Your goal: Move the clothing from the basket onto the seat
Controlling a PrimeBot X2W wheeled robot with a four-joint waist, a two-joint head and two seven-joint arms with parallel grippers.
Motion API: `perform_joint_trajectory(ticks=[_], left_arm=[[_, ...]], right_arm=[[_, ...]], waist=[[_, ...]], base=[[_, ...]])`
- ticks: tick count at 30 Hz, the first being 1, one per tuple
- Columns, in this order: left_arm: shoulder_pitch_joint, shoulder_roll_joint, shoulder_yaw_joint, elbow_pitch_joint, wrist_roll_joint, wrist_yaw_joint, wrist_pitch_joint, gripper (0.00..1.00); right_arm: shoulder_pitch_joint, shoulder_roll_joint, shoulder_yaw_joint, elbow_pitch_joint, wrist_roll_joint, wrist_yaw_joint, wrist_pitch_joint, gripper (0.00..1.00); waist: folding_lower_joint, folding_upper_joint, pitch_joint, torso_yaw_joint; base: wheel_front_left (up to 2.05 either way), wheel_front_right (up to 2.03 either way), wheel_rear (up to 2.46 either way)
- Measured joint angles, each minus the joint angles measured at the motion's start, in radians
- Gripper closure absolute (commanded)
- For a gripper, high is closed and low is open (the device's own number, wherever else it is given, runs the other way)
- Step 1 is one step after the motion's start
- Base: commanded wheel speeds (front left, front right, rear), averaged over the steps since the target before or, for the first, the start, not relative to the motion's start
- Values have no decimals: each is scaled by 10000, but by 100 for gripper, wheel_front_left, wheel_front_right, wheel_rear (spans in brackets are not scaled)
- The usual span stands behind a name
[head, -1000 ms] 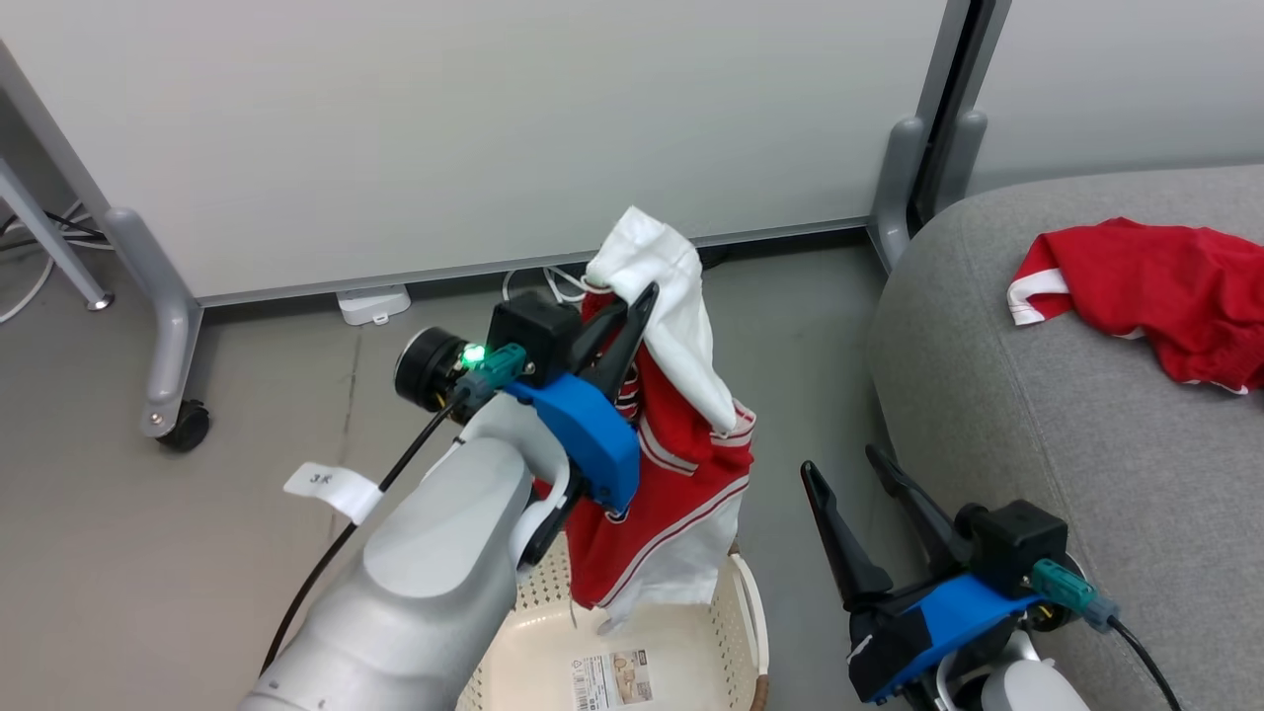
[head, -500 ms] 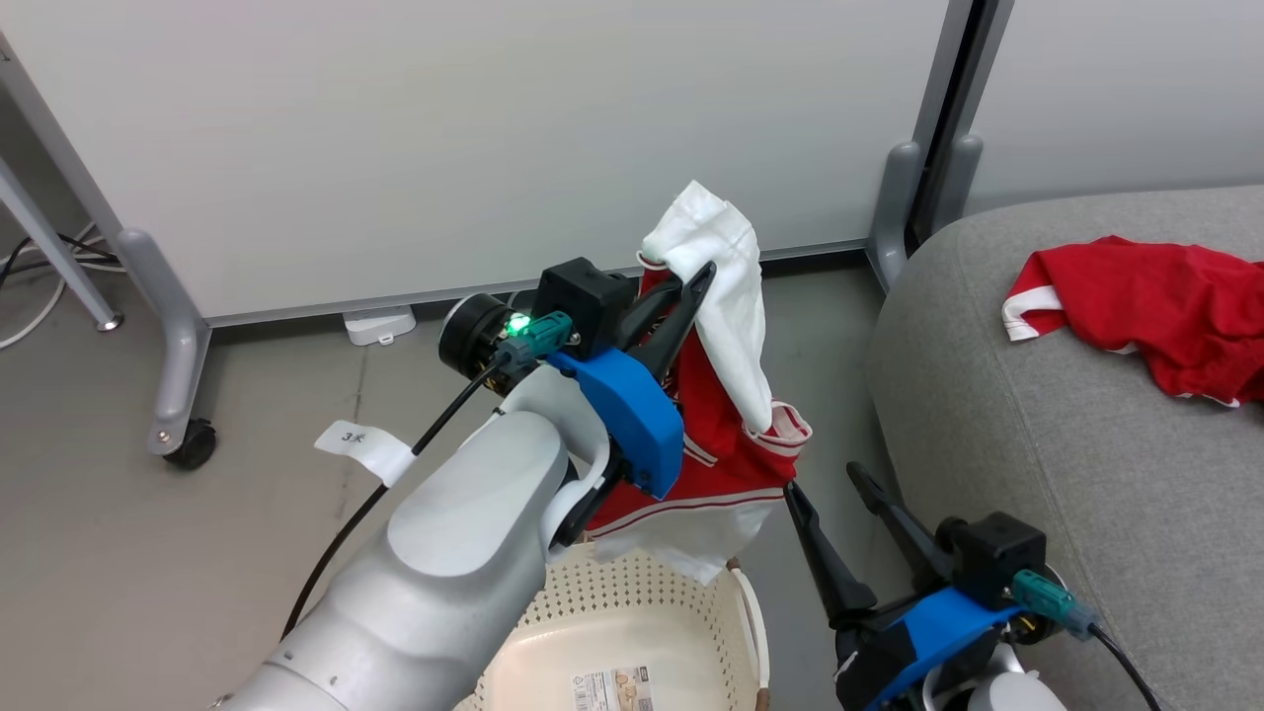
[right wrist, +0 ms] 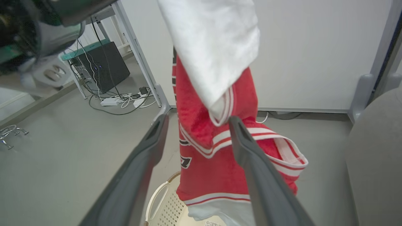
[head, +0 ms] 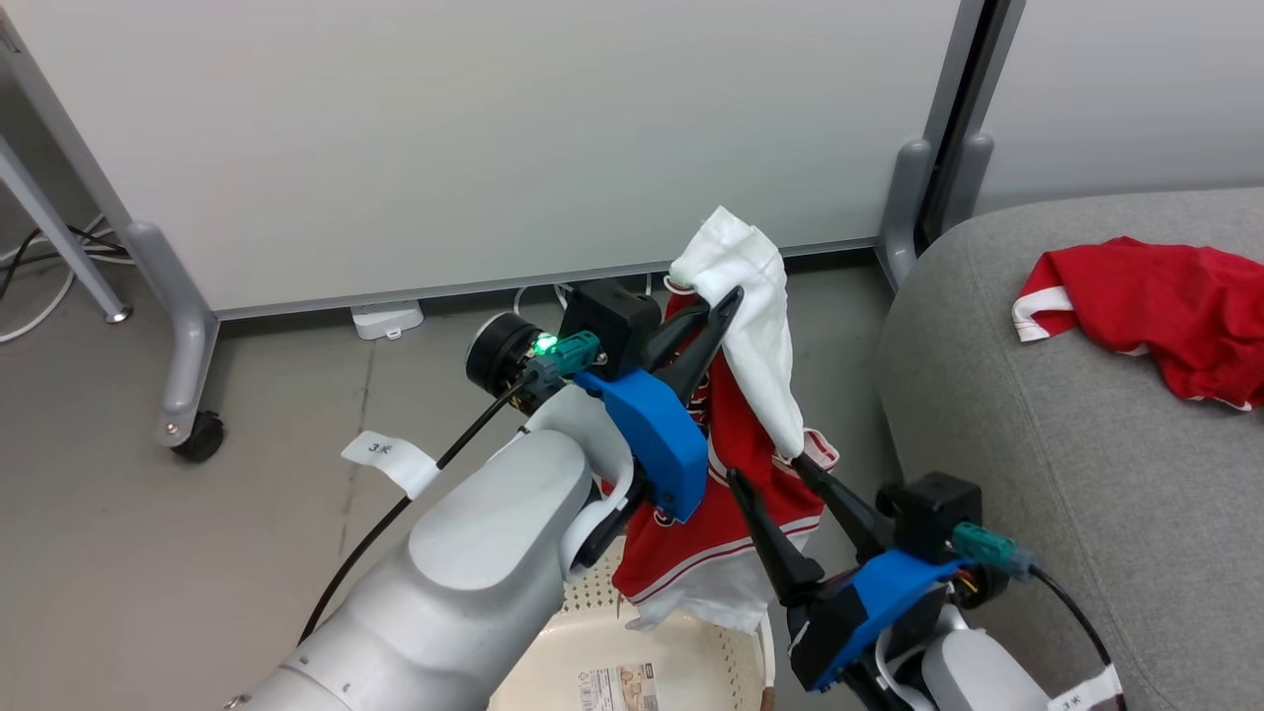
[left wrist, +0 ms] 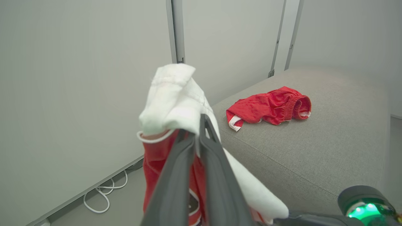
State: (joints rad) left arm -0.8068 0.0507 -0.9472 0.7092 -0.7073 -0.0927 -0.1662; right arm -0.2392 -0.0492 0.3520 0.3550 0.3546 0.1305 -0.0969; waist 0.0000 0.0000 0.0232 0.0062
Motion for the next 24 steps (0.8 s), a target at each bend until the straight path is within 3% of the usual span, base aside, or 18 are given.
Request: perform_joint_trajectory(ticks=[7, 21, 22, 24], left_arm=[[-90, -2, -408, -169, -318, 90, -29, 100], [-277, -2, -1103, -422, -934, 303, -79, 100], [-295, 0, -1143, -422, -959, 307, -86, 100], [-308, 0, -1243, -424, -1047, 318, -115, 100]], right_arm=[[-1183, -2, 566, 1350, 773, 0, 151, 0], [-3348, -4, 1655, 4449, 1513, 0, -752, 0], [-3449, -4, 1703, 4646, 1505, 0, -813, 14], [-3647, -4, 1766, 4964, 1490, 0, -934, 86]], waist=[[1, 1, 33, 108], [1, 0, -2, 253], [1, 1, -7, 258], [1, 1, -16, 266]], base=[[0, 0, 0], [0, 0, 0], [0, 0, 0], [0, 0, 0]])
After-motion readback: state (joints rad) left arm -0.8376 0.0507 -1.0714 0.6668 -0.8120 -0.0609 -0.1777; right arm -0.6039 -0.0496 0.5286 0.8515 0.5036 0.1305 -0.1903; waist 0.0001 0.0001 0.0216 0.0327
